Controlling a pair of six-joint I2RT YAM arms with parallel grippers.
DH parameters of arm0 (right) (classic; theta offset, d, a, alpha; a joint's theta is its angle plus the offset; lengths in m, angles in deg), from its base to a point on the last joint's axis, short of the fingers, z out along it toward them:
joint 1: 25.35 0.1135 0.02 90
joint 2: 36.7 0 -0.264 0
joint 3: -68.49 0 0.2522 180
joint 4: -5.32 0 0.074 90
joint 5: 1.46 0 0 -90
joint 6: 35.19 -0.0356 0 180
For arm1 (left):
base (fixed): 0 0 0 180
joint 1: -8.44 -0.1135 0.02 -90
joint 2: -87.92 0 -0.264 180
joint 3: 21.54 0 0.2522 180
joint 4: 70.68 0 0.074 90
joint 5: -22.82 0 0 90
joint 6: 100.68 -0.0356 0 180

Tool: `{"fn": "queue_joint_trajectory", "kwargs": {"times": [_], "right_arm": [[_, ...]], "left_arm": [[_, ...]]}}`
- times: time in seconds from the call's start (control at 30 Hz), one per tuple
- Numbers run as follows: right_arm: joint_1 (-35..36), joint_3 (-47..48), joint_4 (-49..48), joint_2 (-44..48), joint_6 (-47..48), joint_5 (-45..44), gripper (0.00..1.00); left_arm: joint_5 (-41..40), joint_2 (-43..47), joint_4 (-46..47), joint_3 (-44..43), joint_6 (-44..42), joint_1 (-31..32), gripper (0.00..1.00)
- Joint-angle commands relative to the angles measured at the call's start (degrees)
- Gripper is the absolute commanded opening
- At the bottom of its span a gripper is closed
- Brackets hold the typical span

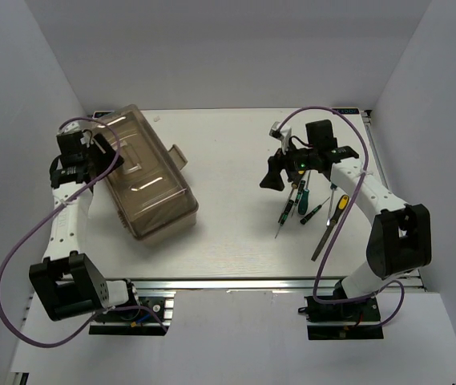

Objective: Sort the tools into containers

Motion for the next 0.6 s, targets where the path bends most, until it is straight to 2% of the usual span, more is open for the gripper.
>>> {"fn": "queue_joint_trajectory", "kwargs": {"times": [0.0,0.43,0.57], "right_arm": [[-0.27,2.16,1.84,-1.10,2.01,1.00,0.89],[0.61,9.54,4.40,-4.70,-0.96,2.85,0.89],[2.36,12.27,2.99,-5.49,-4.83,1.80,0.88]], "left_arm": [[8.89,-6.46,-10.58,3.86,-8.38,6.30,0.79],[21.01,-12.88,-6.72,3.69,-15.16,13.34,0.79],[24.27,-15.33,-5.75,3.78,-15.25,18.95,0.81]]}}
